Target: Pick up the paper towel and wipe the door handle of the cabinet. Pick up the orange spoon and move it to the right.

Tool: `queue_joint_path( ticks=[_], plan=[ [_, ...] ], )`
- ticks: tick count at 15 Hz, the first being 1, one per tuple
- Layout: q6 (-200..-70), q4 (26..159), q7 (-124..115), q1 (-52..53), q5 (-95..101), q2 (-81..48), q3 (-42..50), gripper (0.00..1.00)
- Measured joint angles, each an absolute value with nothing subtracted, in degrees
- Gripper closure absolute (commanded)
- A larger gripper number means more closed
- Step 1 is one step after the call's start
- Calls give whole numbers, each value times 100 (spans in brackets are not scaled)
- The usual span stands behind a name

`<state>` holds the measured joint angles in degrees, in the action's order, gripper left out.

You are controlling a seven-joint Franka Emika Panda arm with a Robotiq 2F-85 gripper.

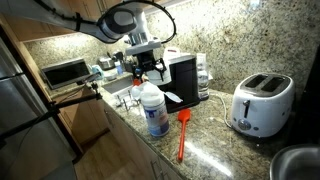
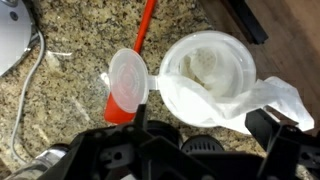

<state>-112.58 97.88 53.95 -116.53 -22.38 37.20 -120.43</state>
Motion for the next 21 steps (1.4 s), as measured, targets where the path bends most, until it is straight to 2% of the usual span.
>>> queue_joint_path(
  ticks=[13,21],
  plan=[
    [-11246,9740,5219,-12007,-2048,4178,-12035,0],
    [-11245,9540,5246,-11516,-1875,3872,-11607,0]
  ],
)
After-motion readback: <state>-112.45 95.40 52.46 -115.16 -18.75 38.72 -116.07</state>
